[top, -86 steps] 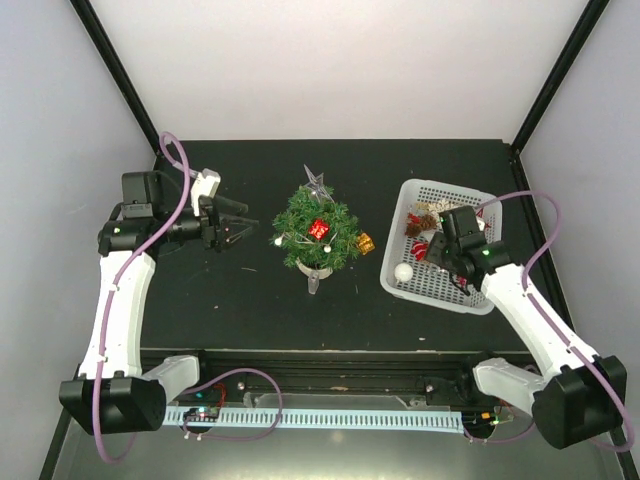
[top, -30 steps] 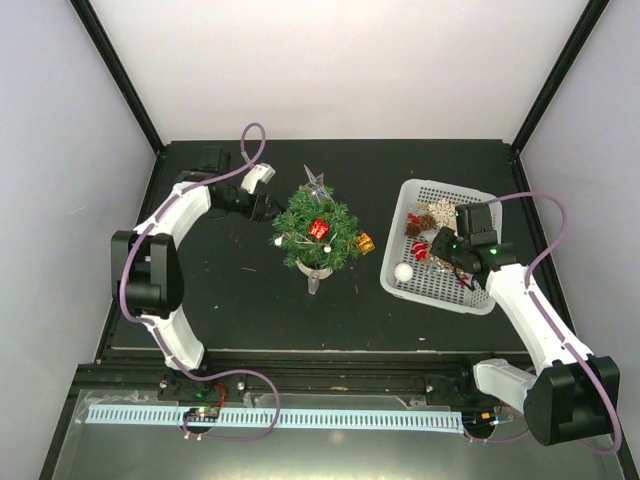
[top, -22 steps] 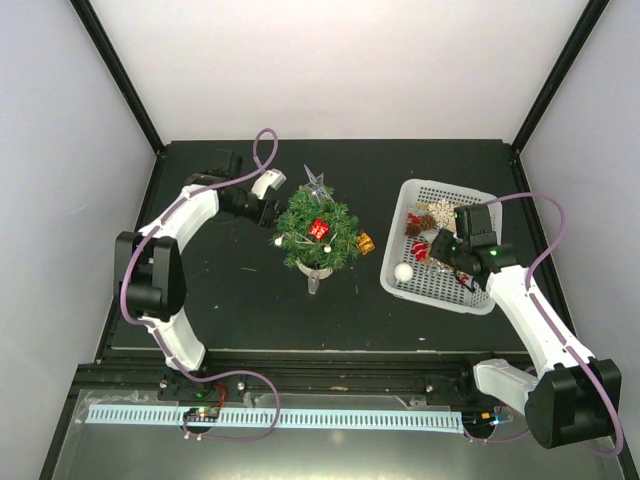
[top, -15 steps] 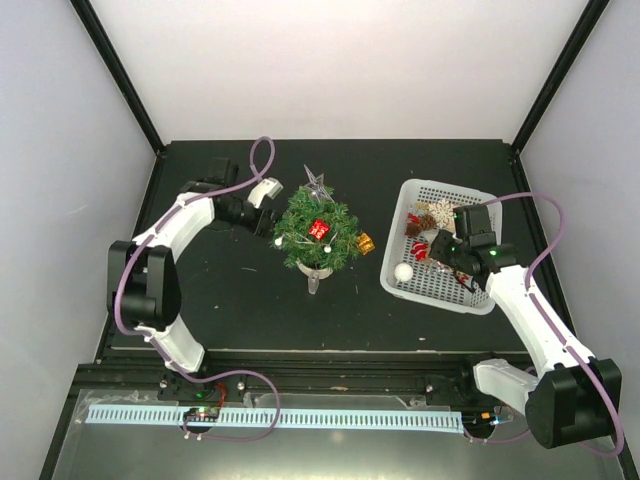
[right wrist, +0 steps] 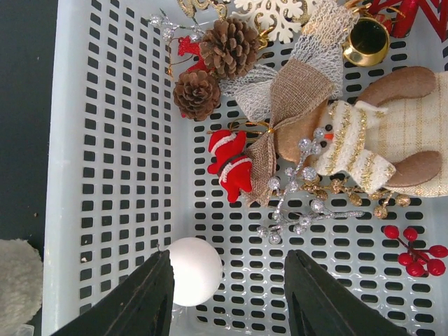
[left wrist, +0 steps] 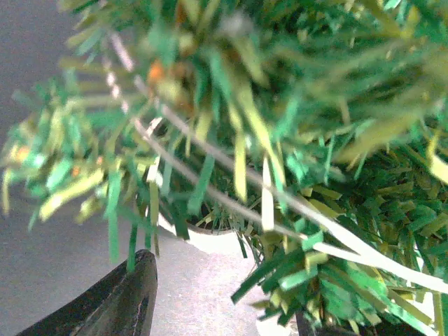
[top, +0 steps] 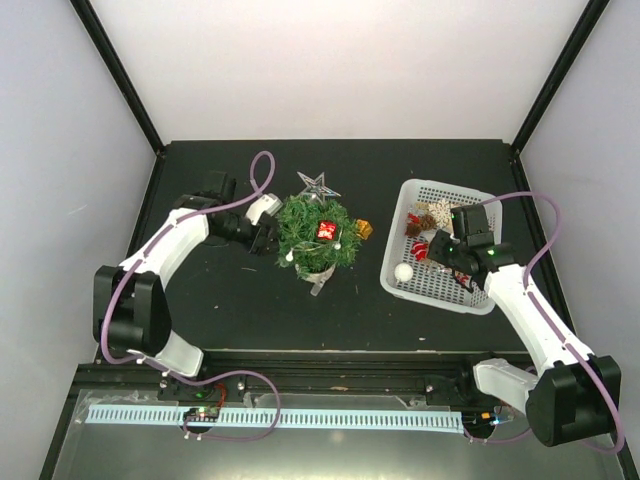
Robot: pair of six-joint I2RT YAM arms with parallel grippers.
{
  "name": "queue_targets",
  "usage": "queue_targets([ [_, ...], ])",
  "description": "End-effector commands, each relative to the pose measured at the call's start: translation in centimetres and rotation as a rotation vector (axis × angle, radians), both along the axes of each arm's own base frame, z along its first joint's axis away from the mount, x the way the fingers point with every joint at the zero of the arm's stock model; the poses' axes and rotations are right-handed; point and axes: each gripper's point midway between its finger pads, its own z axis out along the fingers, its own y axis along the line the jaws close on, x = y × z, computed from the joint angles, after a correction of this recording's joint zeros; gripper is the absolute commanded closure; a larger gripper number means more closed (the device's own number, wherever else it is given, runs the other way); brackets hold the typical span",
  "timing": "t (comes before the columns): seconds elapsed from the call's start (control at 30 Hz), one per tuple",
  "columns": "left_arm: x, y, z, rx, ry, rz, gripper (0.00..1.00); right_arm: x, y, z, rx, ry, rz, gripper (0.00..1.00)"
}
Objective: Decorate the small christmas tree
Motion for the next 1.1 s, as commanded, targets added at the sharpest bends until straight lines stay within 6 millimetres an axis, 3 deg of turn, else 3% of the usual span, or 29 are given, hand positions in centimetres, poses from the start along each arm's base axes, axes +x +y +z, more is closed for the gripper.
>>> queue_targets([
  [0.0,-2.0,-0.9,0.7,-0.024,-0.004,-0.068,0.46,0.5,0.6,0.5,0.007,-0.016,0.019,0.54],
  [0.4,-5.8,-1.1,0.6,-0.027,0.039,-0.147,0.45,1.4,0.5,0.3,-0.017,-0.004,0.011,0.53],
  [0.7,-6.4,-0.6,0.5,0.003,0.032,-0.142,0.41,5.2,0.3,0.7,-0.064,0.012,-0.041,0.47],
  [0.9,-5.5,0.8,-0.5,0.056,0.012,-0.069,0.37,8.5,1.6,-1.8,-0.062,0.091,-0.025,0.47],
  [1.07,-5.4,2.5,-1.5,0.066,0.037,-0.026,0.35,10.0,1.5,-3.6,-0.092,0.136,-0.038,0.51],
])
